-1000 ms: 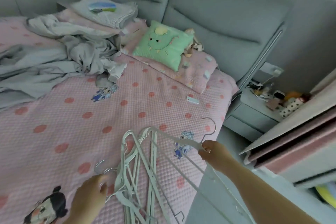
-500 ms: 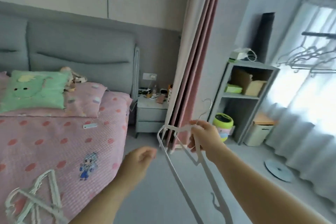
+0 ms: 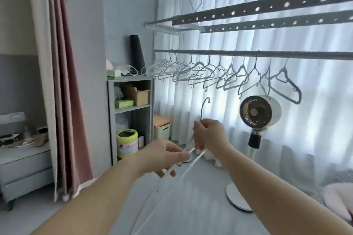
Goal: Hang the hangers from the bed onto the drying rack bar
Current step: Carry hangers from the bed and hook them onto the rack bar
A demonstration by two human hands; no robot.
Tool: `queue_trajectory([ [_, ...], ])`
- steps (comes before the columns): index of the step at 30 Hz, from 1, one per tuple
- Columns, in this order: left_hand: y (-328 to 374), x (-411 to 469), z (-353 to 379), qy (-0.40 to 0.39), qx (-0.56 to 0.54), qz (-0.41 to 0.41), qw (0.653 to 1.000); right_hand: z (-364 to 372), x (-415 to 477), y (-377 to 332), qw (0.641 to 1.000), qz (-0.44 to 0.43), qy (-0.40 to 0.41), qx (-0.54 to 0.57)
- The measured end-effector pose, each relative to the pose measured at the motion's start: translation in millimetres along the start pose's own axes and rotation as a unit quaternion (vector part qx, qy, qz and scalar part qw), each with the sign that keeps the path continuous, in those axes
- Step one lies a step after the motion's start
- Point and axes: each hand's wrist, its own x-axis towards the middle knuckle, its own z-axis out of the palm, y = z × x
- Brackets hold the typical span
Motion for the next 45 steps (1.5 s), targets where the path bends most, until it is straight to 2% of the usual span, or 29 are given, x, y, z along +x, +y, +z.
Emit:
queue_trajectory([
  [3, 35.1, 23.9, 39.1, -0.046, 0.091, 0.017, 0.995, -48.3, -0.6, 17.8, 0.999, 0.003, 0.026, -0.036],
  [7, 68.5, 55.5, 77.2, -0.020, 0.162, 0.047, 0.985, -103.4, 0.9, 37.7, 0.990, -0.014, 0.075, -0.116],
  [10, 95.2, 79.8, 93.2, 0.006, 0.188, 0.092, 0.978, -142.6, 9.3, 51.8, 0.986, -0.004, 0.103, -0.134],
  [15, 144.4, 130.3, 125.3, -0.002, 0.204, 0.145, 0.968, -198.4, 35.3, 74.2, 0.967, -0.003, 0.179, -0.180],
  [19, 176.8, 182.4, 145.6, -0.019, 0.157, 0.169, 0.973, -246.2, 71.8, 90.7, 0.944, -0.014, 0.218, -0.248],
  [22, 204.2, 223.3, 155.7, -0.026, 0.145, 0.198, 0.969, -286.4, 108.6, 98.6, 0.931, -0.016, 0.270, -0.246],
  [27, 249.6, 289.5, 166.2, -0.026, 0.194, 0.227, 0.954, -352.9, 154.6, 113.2, 0.901, -0.005, 0.336, -0.275],
  [33, 301.1, 350.5, 185.0, -0.010, 0.170, 0.214, 0.962, -420.7, 186.6, 137.0, 0.873, -0.001, 0.317, -0.371],
  [38, 336.8, 396.6, 187.2, 0.059, 0.169, 0.193, 0.965, -471.9, 231.6, 141.4, 0.839, -0.037, 0.301, -0.451],
  [45, 380.9, 443.6, 185.3, 0.148, 0.121, 0.143, 0.971, -530.3, 293.3, 134.1, 0.740, -0.117, 0.295, -0.593],
])
